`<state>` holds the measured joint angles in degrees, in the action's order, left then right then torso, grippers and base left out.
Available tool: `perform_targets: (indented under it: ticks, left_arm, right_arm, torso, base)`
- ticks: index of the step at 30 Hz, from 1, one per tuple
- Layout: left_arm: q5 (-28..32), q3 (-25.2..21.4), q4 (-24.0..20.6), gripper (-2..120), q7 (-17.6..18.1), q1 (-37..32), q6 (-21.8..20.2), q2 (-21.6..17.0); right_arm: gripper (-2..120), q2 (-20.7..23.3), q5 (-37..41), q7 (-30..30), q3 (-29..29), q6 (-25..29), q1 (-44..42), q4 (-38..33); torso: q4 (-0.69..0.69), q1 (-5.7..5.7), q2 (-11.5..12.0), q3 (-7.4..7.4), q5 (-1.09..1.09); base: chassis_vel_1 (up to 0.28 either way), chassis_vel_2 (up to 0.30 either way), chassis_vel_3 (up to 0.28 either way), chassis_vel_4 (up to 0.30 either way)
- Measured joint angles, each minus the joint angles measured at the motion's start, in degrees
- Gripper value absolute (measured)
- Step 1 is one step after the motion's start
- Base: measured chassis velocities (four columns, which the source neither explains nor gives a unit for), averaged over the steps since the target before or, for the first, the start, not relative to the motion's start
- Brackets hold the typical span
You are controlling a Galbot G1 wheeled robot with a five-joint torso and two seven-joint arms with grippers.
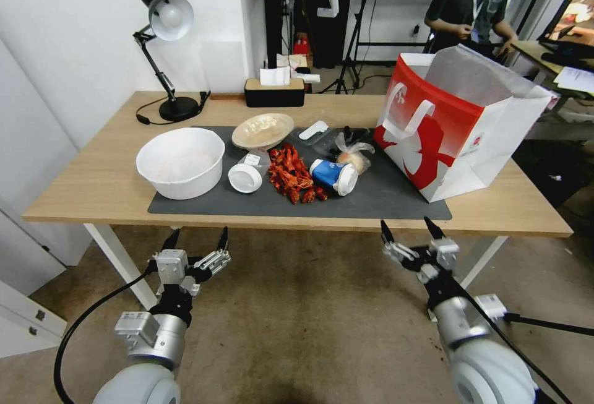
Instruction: Pick up the trash from the table and place it into the takeout bag.
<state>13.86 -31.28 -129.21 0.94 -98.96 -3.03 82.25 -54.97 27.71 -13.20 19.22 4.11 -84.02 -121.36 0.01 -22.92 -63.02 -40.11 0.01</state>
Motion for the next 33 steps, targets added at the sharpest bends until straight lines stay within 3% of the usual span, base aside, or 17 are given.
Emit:
perform_targets:
  ticks: [11, 17, 22, 23, 33]
  left_arm:
    - [-0.84, 0.41, -0.05, 100, 0.1, 0.03, -0.19, 0.31]
    - [-1.08, 0.13, -0.16, 100, 0.17, -0.06, -0.19, 0.77]
    - [-1.27, 0.0, -0.26, 100, 0.19, -0.17, -0.16, 0.98]
    - [-1.4, -0.22, -0.37, 100, 0.2, -0.32, -0.15, 1.02]
    - [-1.65, -0.77, -0.58, 100, 0.26, -0.65, -0.11, 1.69]
  right_arm:
    - [100, 4.64, 5.26, -1.04, -9.14, -7.87, 17.16, 3.93]
    - [100, 6.9, 11.53, 1.1, -17.4, -15.93, 32.27, 9.21]
    - [100, 7.39, 14.26, 1.26, -21.28, -20.16, 38.43, 11.88]
    - [100, 7.6, 15.55, 1.32, -23.65, -23.97, 42.46, 13.75]
    - [100, 6.64, 17.6, -1.91, -25.89, -32.09, 46.11, 15.12]
  torso:
    - [-0.02, 0.0, 0.0, -0.01, -0.01]
    - [0.0, 0.0, 0.0, -0.01, -0.01]
    - [-0.01, 0.0, 0.0, 0.0, -0.01]
    - [-0.01, -0.01, 0.0, 0.0, -0.01]
    - [-0.01, 0.0, -0.01, 0.0, -0.01]
  base:
    - [0.0, 0.0, 0.0, 0.0]
    - [0.0, 0.0, 0.0, 0.0]
    - [0.0, 0.0, 0.0, 0.0]
    - [0.0, 0.0, 0.0, 0.0]
    - [0.0, 0.0, 0.0, 0.0]
